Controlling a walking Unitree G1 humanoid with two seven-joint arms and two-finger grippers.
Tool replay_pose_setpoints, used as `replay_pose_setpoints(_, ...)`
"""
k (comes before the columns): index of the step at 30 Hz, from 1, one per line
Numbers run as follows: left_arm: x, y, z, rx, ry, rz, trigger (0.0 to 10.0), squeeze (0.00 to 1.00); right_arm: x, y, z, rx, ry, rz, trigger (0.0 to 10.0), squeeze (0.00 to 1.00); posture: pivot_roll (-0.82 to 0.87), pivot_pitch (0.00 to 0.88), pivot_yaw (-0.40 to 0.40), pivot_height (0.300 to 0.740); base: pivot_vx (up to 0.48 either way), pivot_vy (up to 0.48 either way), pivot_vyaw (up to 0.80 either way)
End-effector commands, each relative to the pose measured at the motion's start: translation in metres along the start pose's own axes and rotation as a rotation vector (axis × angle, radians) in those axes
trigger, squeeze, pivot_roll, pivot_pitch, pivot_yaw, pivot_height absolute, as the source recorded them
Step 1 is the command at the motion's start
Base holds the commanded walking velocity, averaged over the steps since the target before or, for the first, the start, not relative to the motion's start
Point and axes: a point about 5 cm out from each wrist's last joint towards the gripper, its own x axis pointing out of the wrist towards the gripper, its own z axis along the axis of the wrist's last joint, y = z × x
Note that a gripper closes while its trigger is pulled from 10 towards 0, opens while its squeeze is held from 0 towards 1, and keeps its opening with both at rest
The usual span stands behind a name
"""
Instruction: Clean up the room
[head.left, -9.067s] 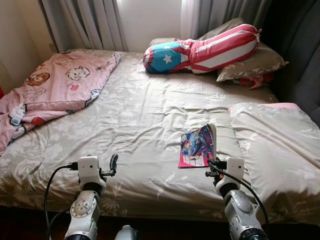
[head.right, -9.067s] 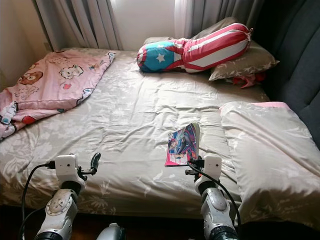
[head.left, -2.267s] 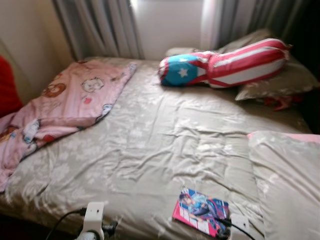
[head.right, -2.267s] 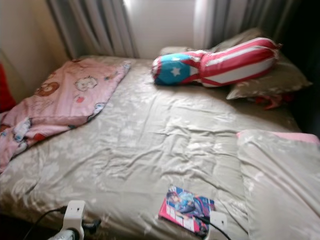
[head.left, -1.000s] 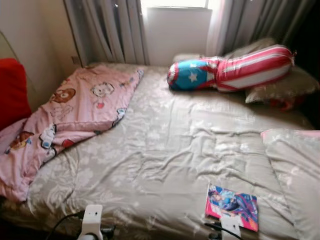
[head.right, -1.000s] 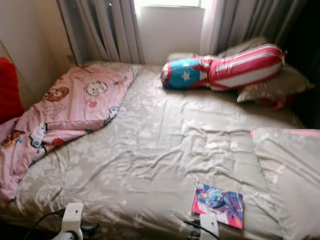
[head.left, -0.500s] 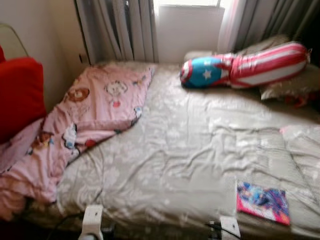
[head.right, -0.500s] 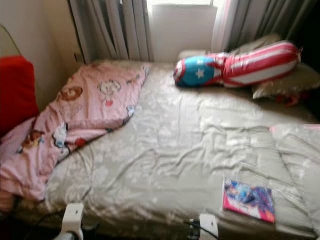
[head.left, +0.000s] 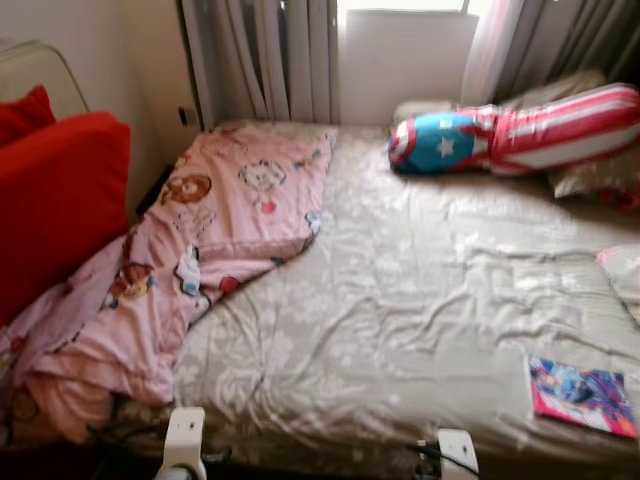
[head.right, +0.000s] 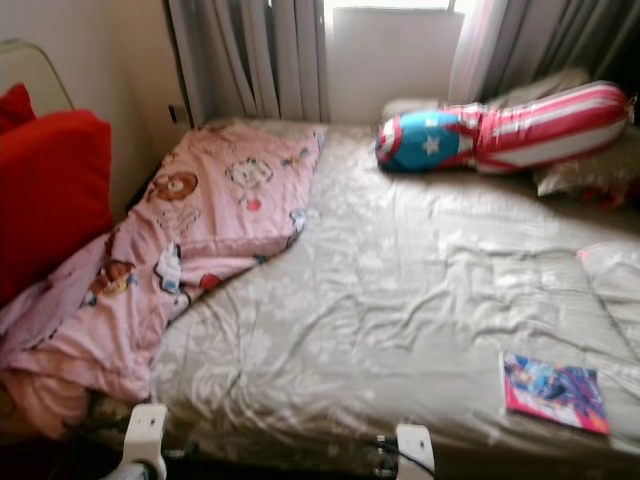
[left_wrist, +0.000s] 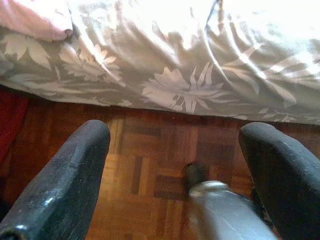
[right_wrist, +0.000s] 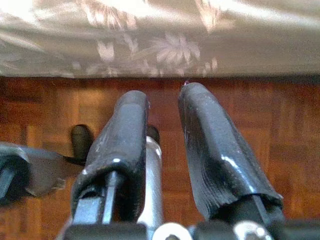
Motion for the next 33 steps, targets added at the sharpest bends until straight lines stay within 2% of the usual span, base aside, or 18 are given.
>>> replay_pose_setpoints(1,-0.0008,0.0079,-0.001,0.018,0.012,0.019,10.0,0.0,0.0017,0.0045,0.0065,-0.001,-0.017,0.01,10.0,0.0,-0.09,0.0,-0.021,0.74,0.0,0.435,0.0)
replay_pose_setpoints(27,-0.0011,0.0078,-0.0023,0.017,0.015,0.018,10.0,0.0,0.0016,0.0041,0.0067,0.001,-0.021,0.016,10.0,0.0,-0.09,0.0,-0.025,0.74,0.0,0.435,0.0)
replay_pose_setpoints(33,-0.001,0.0079,-0.0017,0.025,0.012,0.016,10.0,0.0,0.0016,0.0042,0.0067,0.0,-0.02,0.016,10.0,0.0,-0.09,0.0,-0.024,0.74,0.0,0.094,0.0)
